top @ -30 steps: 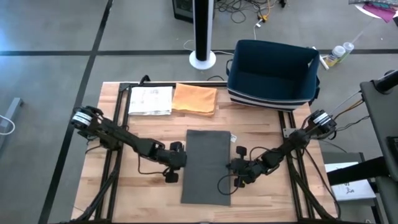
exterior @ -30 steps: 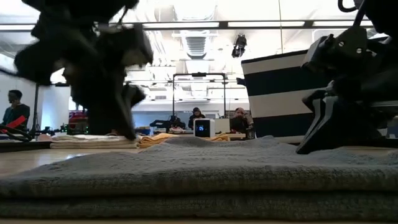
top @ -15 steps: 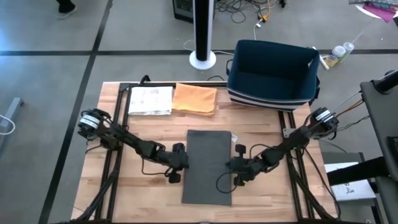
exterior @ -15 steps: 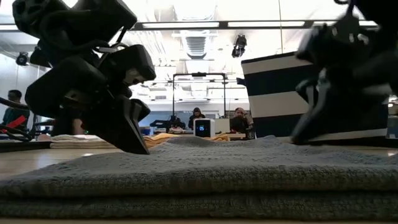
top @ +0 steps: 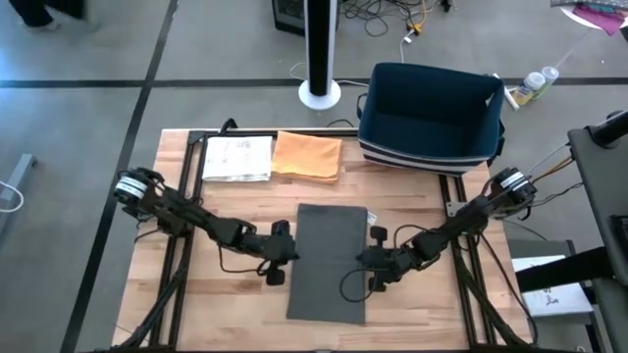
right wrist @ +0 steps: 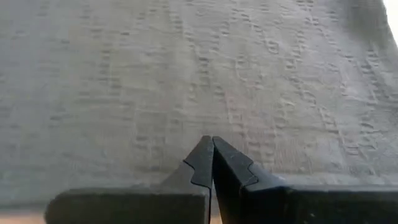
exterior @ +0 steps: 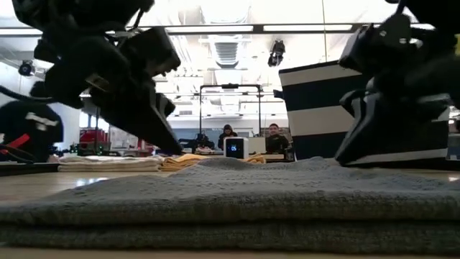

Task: Fold towel
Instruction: Fold the black towel

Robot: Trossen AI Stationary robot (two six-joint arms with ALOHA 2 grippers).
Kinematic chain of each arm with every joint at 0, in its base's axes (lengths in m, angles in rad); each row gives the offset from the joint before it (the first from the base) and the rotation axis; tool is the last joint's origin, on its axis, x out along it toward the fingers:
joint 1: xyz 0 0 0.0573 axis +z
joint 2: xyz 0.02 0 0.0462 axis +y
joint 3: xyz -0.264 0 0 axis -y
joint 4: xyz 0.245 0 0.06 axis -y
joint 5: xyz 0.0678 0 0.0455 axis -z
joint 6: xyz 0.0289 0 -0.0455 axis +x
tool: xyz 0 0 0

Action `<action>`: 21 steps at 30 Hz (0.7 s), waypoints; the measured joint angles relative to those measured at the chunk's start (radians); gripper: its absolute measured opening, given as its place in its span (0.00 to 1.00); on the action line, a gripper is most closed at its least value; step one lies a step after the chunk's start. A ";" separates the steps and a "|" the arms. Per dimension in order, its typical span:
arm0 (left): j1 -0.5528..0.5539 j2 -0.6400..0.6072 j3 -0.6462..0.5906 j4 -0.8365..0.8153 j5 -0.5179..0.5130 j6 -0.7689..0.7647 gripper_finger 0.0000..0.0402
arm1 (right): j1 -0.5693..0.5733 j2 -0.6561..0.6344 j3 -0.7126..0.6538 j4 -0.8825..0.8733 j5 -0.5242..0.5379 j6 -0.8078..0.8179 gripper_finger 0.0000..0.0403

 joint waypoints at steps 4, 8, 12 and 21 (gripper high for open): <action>0.006 0.044 -0.002 0.029 -0.001 0.010 0.00 | -0.002 0.050 -0.006 0.001 0.008 0.013 0.01; 0.006 0.120 0.001 0.053 -0.016 -0.005 0.00 | -0.003 0.101 -0.004 0.022 0.030 0.023 0.01; 0.006 0.170 0.004 0.077 -0.017 -0.026 0.00 | -0.002 0.111 -0.003 0.020 0.029 0.013 0.01; 0.008 0.072 -0.002 0.003 0.003 -0.015 0.00 | -0.005 -0.032 -0.005 -0.017 0.018 -0.018 0.01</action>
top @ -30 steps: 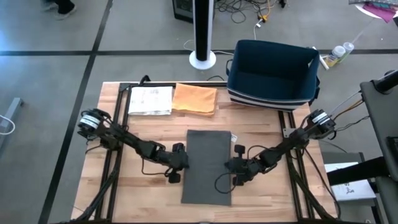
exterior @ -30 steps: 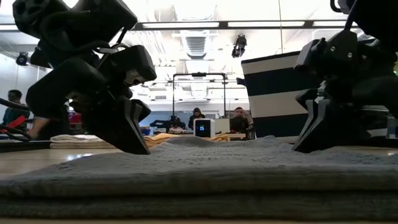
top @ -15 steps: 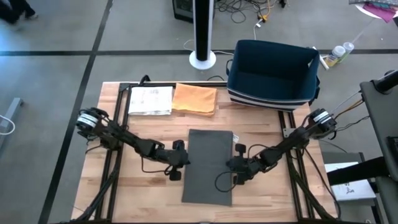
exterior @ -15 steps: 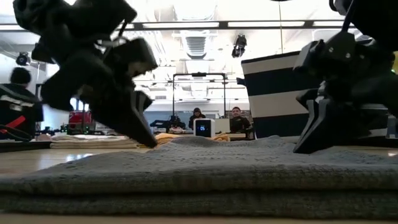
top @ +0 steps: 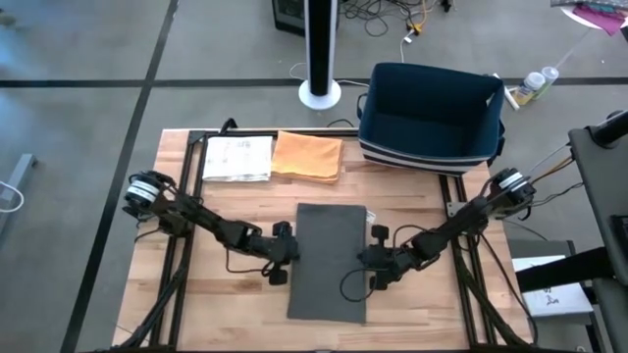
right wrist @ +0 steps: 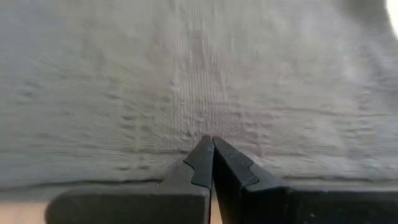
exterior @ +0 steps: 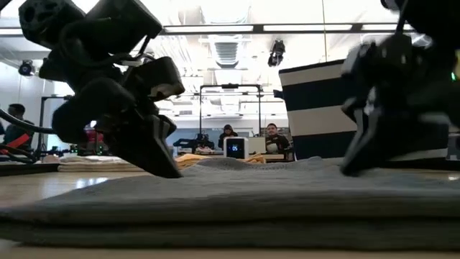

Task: Fold towel
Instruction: Fold the black towel

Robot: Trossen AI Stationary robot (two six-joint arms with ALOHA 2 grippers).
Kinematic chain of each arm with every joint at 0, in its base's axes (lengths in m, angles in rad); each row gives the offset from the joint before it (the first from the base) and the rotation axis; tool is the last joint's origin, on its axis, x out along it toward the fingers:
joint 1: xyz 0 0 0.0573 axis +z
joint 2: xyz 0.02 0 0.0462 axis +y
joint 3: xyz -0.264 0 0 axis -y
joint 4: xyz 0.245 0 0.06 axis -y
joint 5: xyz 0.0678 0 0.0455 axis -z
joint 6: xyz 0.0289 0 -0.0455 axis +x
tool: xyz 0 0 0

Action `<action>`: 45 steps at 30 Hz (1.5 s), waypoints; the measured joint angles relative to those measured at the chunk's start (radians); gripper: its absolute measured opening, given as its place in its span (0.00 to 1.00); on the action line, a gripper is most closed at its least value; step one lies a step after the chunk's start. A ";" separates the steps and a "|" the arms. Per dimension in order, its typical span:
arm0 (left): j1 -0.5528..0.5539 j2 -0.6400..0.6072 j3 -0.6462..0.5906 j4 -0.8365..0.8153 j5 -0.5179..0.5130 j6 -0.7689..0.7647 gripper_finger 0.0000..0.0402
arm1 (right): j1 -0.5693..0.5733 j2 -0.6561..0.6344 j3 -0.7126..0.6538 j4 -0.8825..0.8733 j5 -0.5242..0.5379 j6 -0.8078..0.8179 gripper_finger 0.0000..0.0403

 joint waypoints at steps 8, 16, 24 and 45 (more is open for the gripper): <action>0.066 -0.121 0.004 0.011 -0.178 -0.100 0.01 | -0.075 -0.114 0.002 -0.119 0.037 0.339 0.10; 0.222 -0.090 0.004 -0.010 -0.206 -0.488 0.21 | -0.173 -0.138 0.002 -0.264 0.041 0.908 0.42; 0.303 -0.101 0.008 -0.176 -0.179 -0.634 0.50 | -0.255 -0.131 0.002 -0.319 0.041 0.946 0.67; 0.356 -0.011 0.007 -0.088 -0.102 -0.670 0.64 | -0.423 -0.005 0.006 -0.224 -0.048 0.782 0.70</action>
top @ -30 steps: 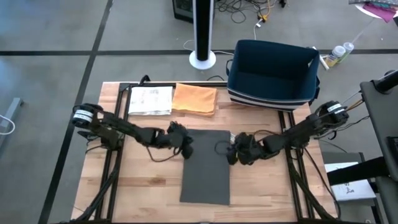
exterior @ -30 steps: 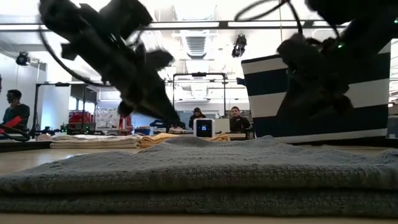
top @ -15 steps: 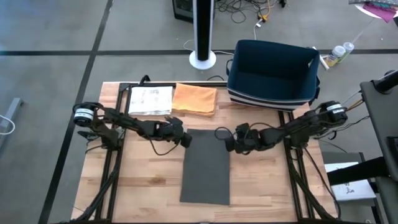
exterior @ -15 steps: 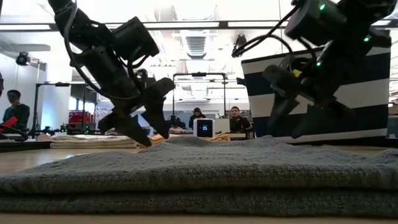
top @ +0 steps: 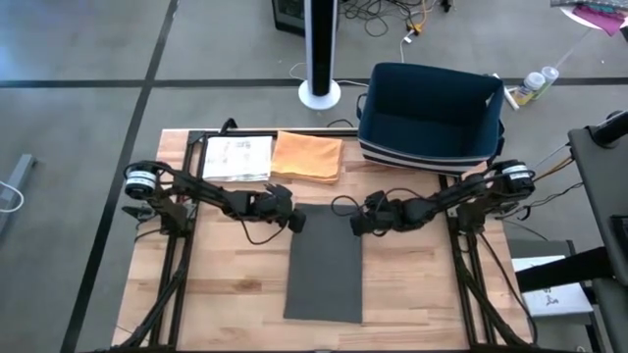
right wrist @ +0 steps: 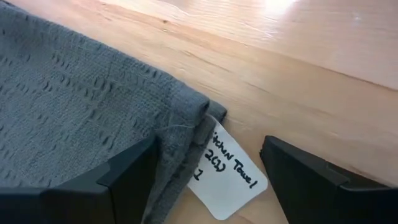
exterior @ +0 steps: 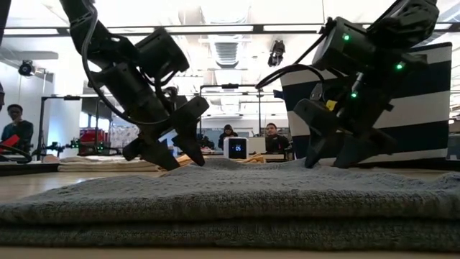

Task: Fold towel
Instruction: Fold the black towel

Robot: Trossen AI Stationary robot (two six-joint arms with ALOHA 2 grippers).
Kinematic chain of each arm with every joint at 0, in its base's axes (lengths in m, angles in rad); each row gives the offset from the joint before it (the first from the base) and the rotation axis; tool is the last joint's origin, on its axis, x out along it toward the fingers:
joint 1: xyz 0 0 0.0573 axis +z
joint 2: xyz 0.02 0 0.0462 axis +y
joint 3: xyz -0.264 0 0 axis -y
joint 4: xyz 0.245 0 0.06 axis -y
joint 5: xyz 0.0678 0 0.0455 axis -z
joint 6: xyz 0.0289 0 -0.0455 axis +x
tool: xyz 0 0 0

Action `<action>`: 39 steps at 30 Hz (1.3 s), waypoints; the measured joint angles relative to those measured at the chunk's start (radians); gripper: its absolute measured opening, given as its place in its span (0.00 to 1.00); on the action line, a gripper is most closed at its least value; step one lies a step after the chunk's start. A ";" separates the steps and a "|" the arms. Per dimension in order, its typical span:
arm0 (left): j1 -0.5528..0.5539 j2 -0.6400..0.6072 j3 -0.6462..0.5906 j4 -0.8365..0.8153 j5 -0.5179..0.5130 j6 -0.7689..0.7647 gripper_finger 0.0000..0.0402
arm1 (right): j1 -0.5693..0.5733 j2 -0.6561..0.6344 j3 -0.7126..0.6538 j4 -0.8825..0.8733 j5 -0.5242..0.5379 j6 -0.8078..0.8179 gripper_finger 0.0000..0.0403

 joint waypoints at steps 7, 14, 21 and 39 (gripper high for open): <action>0.032 0.020 0.000 0.018 0.037 0.001 0.57 | -0.022 0.000 -0.001 0.023 -0.017 -0.046 0.72; 0.034 0.023 -0.003 0.060 0.062 0.014 0.52 | -0.026 0.004 -0.003 0.052 -0.014 -0.072 0.68; 0.034 0.045 -0.003 0.086 0.061 0.041 0.45 | -0.046 0.021 -0.003 0.085 -0.014 -0.072 0.66; 0.033 0.079 -0.003 0.105 -0.003 0.102 0.16 | -0.061 0.048 0.002 0.056 -0.080 -0.085 0.56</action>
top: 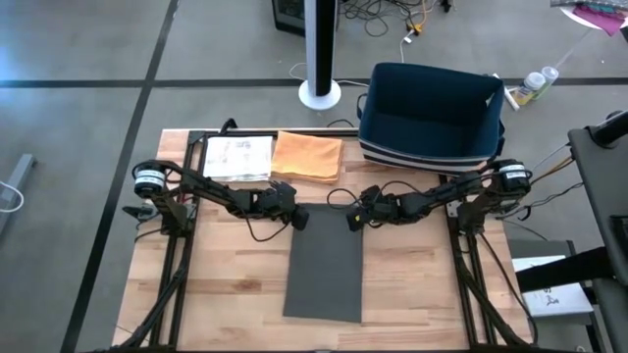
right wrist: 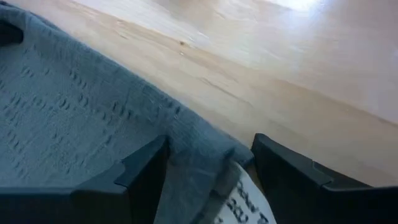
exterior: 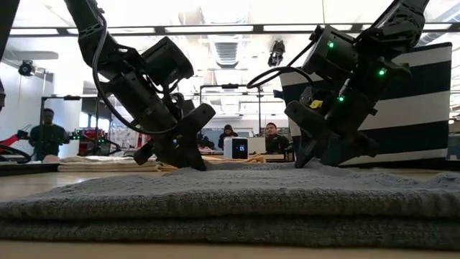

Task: Fold towel
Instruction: Fold the black towel

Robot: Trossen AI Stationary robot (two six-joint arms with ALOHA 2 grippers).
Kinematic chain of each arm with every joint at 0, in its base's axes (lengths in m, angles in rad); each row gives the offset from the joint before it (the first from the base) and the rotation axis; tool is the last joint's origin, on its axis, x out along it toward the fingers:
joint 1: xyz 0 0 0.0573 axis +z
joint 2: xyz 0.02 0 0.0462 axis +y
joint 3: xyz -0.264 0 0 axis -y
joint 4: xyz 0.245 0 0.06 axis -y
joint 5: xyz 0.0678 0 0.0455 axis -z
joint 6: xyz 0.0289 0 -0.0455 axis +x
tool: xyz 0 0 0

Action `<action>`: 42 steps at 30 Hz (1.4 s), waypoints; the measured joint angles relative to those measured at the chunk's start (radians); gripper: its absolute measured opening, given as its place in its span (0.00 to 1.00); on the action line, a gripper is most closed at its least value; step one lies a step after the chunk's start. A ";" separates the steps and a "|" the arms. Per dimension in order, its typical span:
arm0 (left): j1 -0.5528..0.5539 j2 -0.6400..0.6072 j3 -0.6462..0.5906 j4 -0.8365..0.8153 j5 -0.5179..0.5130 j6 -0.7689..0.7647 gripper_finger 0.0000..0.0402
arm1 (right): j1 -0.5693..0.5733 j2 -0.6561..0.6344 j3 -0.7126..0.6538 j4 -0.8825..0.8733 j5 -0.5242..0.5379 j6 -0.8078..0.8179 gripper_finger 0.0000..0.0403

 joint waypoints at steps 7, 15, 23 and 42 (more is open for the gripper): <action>-0.001 0.000 0.000 -0.003 -0.003 -0.002 0.11 | 0.002 0.001 -0.005 0.050 -0.036 -0.056 0.50; -0.007 -0.009 -0.001 0.008 -0.021 0.049 0.07 | 0.004 0.005 -0.006 0.087 -0.062 -0.135 0.27; -0.023 -0.079 -0.006 -0.015 -0.023 0.123 0.02 | 0.006 -0.024 -0.006 0.099 -0.133 -0.227 0.04; -0.027 -0.502 -0.001 -0.229 -0.042 0.397 0.00 | -0.056 -0.189 0.182 0.068 0.054 -0.829 0.02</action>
